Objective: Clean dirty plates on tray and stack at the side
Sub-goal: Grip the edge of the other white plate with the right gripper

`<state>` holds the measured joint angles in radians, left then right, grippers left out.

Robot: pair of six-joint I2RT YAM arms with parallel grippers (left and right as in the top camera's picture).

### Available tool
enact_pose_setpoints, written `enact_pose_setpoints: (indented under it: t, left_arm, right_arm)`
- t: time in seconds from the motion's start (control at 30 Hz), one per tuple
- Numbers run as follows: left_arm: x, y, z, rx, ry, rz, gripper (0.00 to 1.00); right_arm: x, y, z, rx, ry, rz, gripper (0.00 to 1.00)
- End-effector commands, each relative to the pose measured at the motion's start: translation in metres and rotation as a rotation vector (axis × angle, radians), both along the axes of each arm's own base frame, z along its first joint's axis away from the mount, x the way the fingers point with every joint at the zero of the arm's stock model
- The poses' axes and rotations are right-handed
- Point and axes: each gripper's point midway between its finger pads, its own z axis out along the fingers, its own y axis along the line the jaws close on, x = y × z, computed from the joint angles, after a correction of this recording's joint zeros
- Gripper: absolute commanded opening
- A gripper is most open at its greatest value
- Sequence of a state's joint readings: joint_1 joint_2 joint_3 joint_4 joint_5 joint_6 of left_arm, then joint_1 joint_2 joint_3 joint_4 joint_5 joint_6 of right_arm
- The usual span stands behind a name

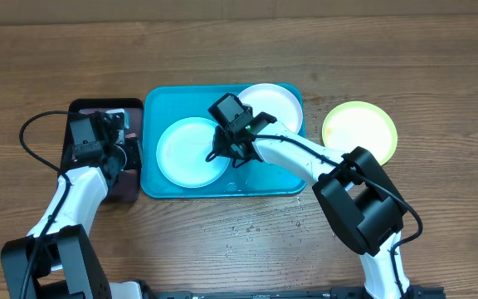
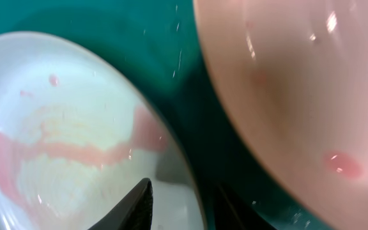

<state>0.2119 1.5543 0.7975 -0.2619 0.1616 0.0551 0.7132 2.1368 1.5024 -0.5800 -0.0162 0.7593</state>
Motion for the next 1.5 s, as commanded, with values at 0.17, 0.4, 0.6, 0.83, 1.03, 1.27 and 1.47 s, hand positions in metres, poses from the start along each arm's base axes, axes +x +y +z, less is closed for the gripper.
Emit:
enact_pose_setpoints:
  t: [0.17,0.4,0.6,0.83,1.03,1.27,1.47]
  left_arm:
    - [0.003,-0.001,0.000,-0.019,-0.003,0.004,0.46]
    - [0.003,-0.001,0.000,-0.019,-0.003,0.004,0.46]
    - [0.003,-0.001,0.000,-0.018,-0.003,0.004,0.46]
    - [0.003,-0.001,0.000,-0.018,-0.002,0.004,0.46]
    - [0.002,-0.001,0.000,-0.019,0.001,0.004,0.46]
    - [-0.002,-0.002,-0.002,-0.023,0.019,0.005,0.47]
    - [-0.003,-0.002,-0.003,-0.024,0.025,0.005,0.47]
  right_arm:
    - [0.014,-0.013,-0.007,-0.061,-0.060,-0.037,0.14]
    - [-0.008,-0.033,-0.018,-0.108,0.065,-0.162,0.04]
    - [-0.028,-0.031,-0.022,-0.037,0.223,-0.360,0.04]
    - [-0.033,-0.025,-0.021,-0.035,0.226,-0.290,0.04]
    - [-0.015,-0.033,-0.019,-0.078,0.125,-0.245,0.21]
    - [0.004,-0.021,-0.012,-0.089,-0.008,-0.035,0.35]
    - [0.010,-0.020,-0.010,-0.094,-0.044,0.001,0.21]
